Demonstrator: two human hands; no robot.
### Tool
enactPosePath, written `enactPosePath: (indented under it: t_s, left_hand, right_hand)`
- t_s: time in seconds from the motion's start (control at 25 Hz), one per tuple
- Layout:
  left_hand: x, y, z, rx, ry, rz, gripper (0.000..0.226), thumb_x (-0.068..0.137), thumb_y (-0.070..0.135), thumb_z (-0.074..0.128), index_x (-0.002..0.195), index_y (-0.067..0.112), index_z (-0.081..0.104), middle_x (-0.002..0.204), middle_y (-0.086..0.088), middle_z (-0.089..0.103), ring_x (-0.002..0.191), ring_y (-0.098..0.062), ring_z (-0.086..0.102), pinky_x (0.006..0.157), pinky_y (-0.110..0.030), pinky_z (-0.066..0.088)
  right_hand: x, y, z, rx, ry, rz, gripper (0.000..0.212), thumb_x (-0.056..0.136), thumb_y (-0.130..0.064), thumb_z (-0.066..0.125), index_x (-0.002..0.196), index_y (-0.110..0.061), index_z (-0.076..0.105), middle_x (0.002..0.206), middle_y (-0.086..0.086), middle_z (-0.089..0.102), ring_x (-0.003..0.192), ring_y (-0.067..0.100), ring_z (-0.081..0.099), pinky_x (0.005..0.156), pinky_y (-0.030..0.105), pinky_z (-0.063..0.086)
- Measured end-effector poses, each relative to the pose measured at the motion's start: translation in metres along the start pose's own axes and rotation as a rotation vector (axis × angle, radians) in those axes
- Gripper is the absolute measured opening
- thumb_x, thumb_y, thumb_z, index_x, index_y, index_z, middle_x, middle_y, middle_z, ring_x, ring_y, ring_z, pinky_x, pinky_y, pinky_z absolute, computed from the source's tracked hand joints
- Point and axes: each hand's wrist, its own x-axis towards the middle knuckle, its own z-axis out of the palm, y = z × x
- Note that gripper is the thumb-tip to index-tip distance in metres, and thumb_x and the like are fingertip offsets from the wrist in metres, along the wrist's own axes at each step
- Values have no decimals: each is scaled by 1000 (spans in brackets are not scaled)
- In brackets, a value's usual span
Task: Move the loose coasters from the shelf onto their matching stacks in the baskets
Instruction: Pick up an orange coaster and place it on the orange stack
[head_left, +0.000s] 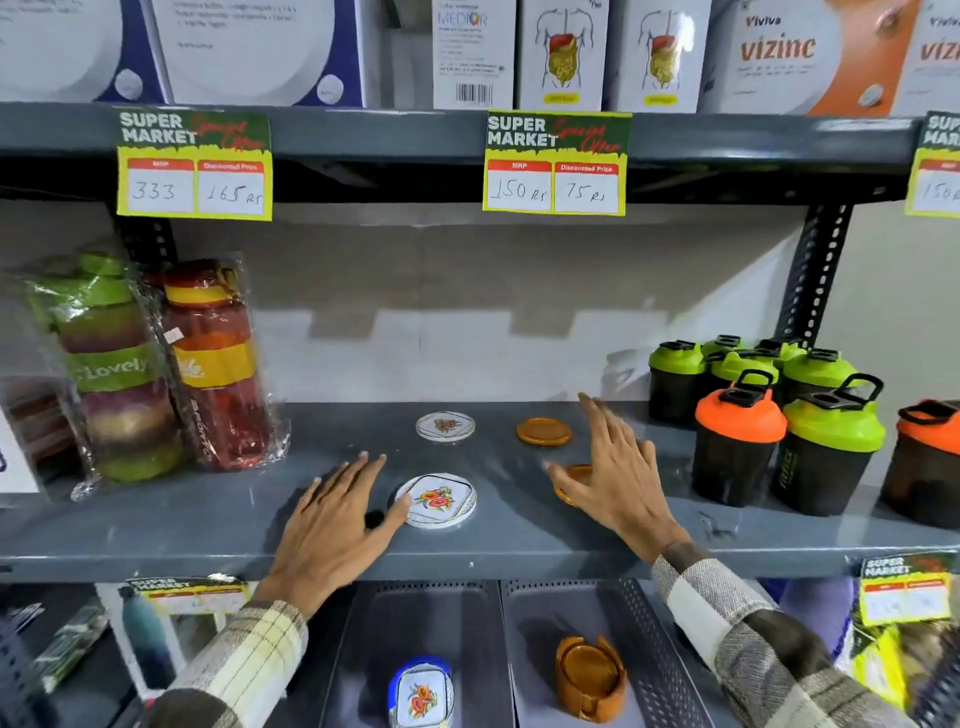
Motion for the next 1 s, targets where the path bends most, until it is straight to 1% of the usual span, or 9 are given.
enactPosePath:
  t_s: [0.12,0.24,0.44,0.52,0.6,0.68,0.84,0.88,1.0]
  left_hand:
    - [0,-3,4,63,-7,11,101,73,87,17,154,29,20,163,7,21,149,-12,19,122,-37,13]
    - [2,-6,4,124,-73,8,110,68,93,15,155,26,21,163,9,19,149,-8,15,122,-37,11]
    - [3,-5,3,188,-157,7,120,62,98,13,155,24,18,164,11,9,150,-7,6,123,-36,6]
    - [4,-6,3,200,-172,7,122,60,100,12,156,24,17,165,11,7,150,-6,4,123,-37,5]
    - [4,-6,3,203,-181,3,123,59,100,12,156,24,16,165,11,6,150,-6,3,123,-37,5]
    - [4,-6,3,209,-179,-6,124,58,100,10,156,25,15,165,11,5,150,-6,2,123,-37,4]
    - [4,-4,3,227,-145,-3,130,51,101,2,154,25,23,164,10,12,150,-7,7,122,-37,7]
    - [4,-4,3,223,-144,-3,132,50,101,0,154,25,23,164,10,13,150,-8,8,122,-37,7]
    - [2,-3,3,195,-155,-5,133,49,101,-2,155,24,20,164,10,12,150,-7,7,122,-37,6]
  right_hand:
    - [0,9,7,-43,-120,85,111,74,-81,54,159,-24,10,159,5,39,146,25,35,111,50,29]
    - [-4,13,11,-18,-233,176,114,73,-80,63,158,-30,5,145,10,54,139,31,43,110,56,27]
    - [-5,16,10,90,-189,189,104,78,-60,75,154,-34,10,121,6,63,125,31,53,105,56,33]
    - [-4,15,10,150,-147,171,106,74,-56,82,152,-33,14,113,4,66,119,32,55,102,56,36]
    - [-3,4,-2,218,-71,137,111,67,-54,88,150,-33,17,112,2,68,114,31,57,101,55,41]
    - [-4,-14,-20,270,25,68,115,63,-49,92,150,-33,19,117,2,68,114,30,56,102,52,43]
    - [-2,-63,-80,360,199,-86,118,59,-43,96,149,-36,20,128,-2,62,122,21,52,103,39,35]
    - [-6,-78,-93,382,228,-130,118,58,-44,96,149,-37,20,130,-4,61,122,19,53,104,41,36]
    - [-35,-118,-143,394,349,-299,116,57,-45,96,145,-32,22,134,-1,62,125,15,57,104,54,44]
